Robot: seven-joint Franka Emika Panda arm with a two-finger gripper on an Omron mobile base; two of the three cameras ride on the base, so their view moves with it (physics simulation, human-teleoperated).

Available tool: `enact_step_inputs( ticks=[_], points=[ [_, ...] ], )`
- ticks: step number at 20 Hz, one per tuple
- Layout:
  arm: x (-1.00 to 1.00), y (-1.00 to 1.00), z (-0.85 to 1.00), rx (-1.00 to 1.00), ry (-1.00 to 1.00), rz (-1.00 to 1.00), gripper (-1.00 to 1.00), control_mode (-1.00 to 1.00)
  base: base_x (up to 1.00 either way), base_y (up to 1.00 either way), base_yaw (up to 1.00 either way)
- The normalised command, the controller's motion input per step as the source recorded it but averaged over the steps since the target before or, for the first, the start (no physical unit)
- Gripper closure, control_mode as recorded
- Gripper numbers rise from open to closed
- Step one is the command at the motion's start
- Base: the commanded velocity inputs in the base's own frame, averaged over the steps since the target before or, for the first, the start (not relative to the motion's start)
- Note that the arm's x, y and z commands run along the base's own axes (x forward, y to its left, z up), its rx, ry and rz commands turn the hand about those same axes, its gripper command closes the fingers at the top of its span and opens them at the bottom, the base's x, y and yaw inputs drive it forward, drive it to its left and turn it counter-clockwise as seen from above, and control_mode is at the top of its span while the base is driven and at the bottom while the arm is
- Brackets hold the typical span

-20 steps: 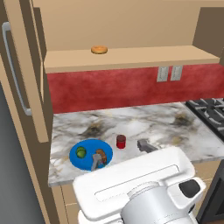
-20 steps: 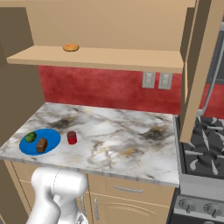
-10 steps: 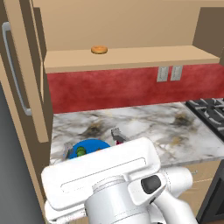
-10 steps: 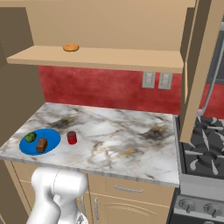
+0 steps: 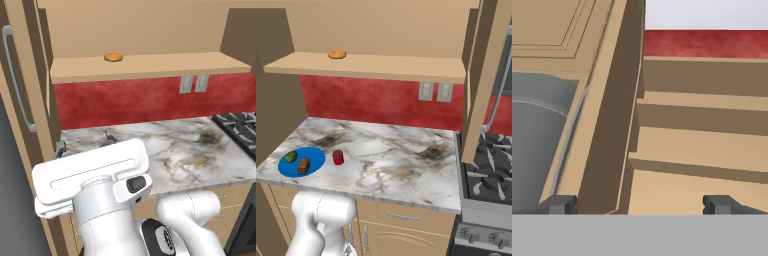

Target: Pick the avocado and bread from the counter and place them on the plate. Then pick the jam from the cabinet and place it next to the plate. Lastly close the cabinet door.

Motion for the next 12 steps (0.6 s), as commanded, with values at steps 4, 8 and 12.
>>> enact_step_inputs(
  ticks=[4,8,12],
  points=[
    [0.72,0.0,0.0,0.0,0.0,-0.01,-1.0,-1.0,0.0,0.0,0.0],
    [0.69,0.01,-0.02,0.0,0.0,-0.05,-1.0,-1.0,0.0,0.0,0.0],
    [0.51,0.18,-0.05,0.0,0.0,-0.04,-1.0,-1.0,0.0,0.0,0.0]
  ],
)
